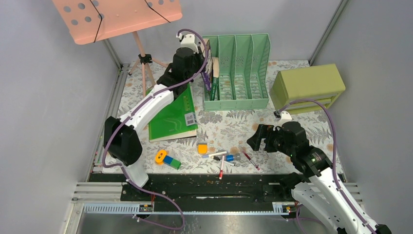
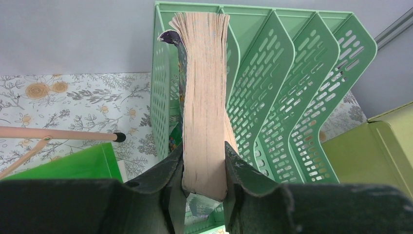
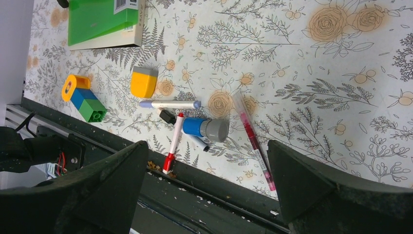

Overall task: Organize the desk
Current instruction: Place the book in the storage box.

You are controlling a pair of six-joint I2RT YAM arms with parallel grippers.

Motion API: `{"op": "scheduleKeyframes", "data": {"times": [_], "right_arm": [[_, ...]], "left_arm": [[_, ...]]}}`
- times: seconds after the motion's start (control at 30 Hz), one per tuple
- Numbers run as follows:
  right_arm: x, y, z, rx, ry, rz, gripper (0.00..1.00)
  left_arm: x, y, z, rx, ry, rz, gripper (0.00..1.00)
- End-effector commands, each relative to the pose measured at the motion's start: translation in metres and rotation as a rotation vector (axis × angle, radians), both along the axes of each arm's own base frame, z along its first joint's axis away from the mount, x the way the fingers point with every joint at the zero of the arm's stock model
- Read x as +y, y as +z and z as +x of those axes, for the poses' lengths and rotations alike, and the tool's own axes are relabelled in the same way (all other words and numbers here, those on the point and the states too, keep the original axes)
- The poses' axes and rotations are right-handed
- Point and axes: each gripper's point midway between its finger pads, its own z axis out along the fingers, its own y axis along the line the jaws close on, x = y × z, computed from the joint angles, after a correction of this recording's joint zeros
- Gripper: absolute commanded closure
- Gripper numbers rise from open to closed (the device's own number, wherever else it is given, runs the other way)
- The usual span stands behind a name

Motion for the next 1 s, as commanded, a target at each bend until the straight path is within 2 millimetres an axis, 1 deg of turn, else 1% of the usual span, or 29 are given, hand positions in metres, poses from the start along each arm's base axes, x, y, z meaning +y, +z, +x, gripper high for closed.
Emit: {"op": "scheduleKeyframes", "data": {"times": [0.0,0.2,0.33,0.5,0.77,0.97], "right_arm": [[-0.001,0.001,0.002,-0.012,-0.017,0.007,0.01],[-0.002,0.002,0.003,-0.02,-0.017,0.002,0.0],[-0.002,0.001,0.004,-0.013,-0.014,-0.008,0.01],[-0.003,0.002,0.006,-0.018,-0.02,-0.012,0.01],[-0.006,0.002,0.004,-0.024,-0.029,-0.014,0.01],[-0.007,0.0,0.003,-0.017,-0.032,-0.019,0.01]], "left_arm": [[-0.003,0.07,0.011,-0.187,0.017,-0.111,1.0],[-0.004,0.066,0.017,-0.188,0.032,-0.113,1.0],[0.001,0.061,0.022,-0.185,0.07,-0.113,1.0],[0.002,0.051,0.028,-0.176,0.094,-0.103,1.0],[-0.007,0.032,0.037,-0.155,0.079,-0.113,1.0],[-0.005,0.015,0.047,-0.121,0.111,-0.091,1.0]]}}
